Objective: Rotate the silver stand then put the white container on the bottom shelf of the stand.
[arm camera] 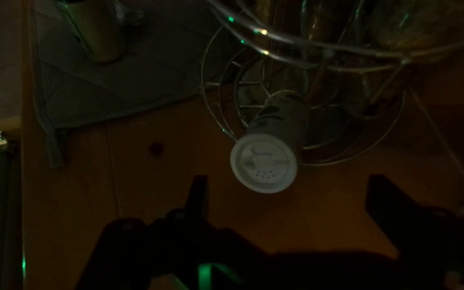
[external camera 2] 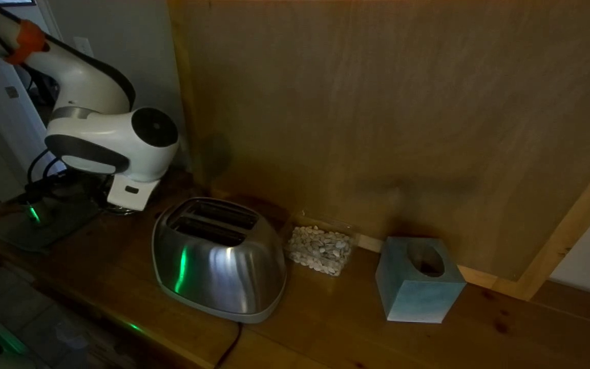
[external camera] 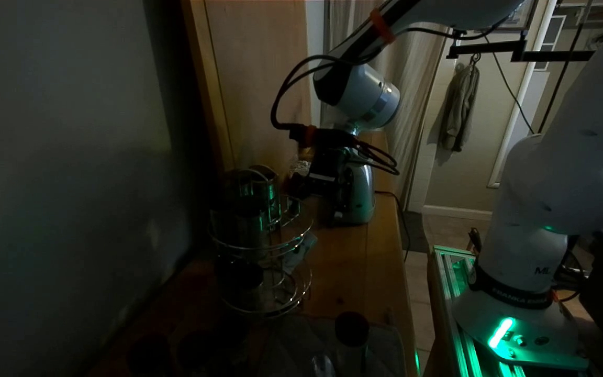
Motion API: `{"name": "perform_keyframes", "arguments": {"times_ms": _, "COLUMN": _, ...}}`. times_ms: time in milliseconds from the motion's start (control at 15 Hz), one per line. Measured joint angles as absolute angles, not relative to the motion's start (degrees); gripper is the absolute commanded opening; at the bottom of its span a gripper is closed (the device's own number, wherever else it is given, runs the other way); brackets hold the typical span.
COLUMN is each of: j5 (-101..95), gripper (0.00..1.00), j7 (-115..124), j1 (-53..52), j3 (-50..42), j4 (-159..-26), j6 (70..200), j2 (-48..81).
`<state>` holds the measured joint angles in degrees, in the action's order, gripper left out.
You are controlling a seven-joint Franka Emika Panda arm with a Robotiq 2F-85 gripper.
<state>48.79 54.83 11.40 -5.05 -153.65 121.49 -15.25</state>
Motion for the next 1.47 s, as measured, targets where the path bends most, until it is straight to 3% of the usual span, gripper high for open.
{"name": "perform_keyframes", "arguments": {"times_ms": 667, "j5": 49.42, "gripper": 1.0, "j7": 54.01, "j1": 11.38, "j3": -6.83, "j4": -154.09, "j6": 120.36, "j2": -7.99}}
{"name": "perform_keyframes", "arguments": {"times_ms": 1467, "j5": 54.58, "gripper": 1.0, "j7": 48.62, "j1": 11.28, "j3": -9.1, "j4": -152.07, "j6": 109.87, "j2": -4.72}}
